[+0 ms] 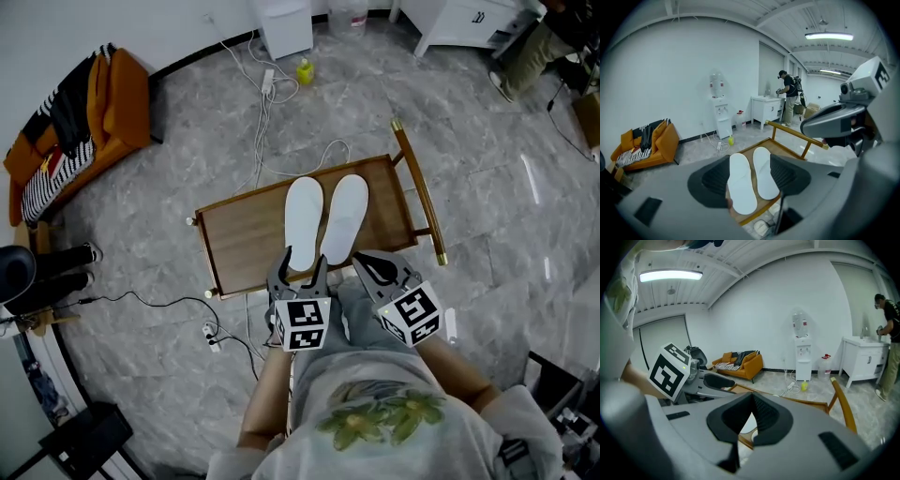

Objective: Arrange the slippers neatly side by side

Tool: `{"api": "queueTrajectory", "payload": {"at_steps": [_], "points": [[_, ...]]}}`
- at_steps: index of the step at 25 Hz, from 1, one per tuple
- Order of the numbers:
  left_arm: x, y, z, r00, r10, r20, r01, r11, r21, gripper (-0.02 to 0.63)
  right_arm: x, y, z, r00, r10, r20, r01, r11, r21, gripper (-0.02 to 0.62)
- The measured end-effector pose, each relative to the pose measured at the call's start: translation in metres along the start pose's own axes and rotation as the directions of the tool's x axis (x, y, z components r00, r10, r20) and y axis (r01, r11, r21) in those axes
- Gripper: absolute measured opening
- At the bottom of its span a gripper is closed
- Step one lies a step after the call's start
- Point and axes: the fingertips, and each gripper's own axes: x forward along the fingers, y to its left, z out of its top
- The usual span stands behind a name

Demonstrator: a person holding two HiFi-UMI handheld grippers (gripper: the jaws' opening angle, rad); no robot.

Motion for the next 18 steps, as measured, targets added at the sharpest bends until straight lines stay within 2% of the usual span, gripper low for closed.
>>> {"api": "queueTrajectory", "payload": {"at_steps": [4,10,18], "points": [[0.023,0.004,-0.009,0.999,0.007,-0.039,-0.007,1.000,-0.002,0.265,0.012,-0.012,-0.003,1.000,0.029,-0.008,-0.029,0.999,0.021,0.005],[0.054,0.018,-0.028,0.995,0.021,-0.094,-0.022,1.000,-0.013,0.265,0.038,-0.035,-0.013,1.000,0.020,-0.018,-0.019,0.998,0.055,0.005],[0.100,0.014,-0.050,0.987,-0.024,-0.160,0.030,0.999,0.035,0.265,0.058,-0.053,-0.034,0.999,0.011,-0.041,-0.008,0.996,0.091,0.005]]}}
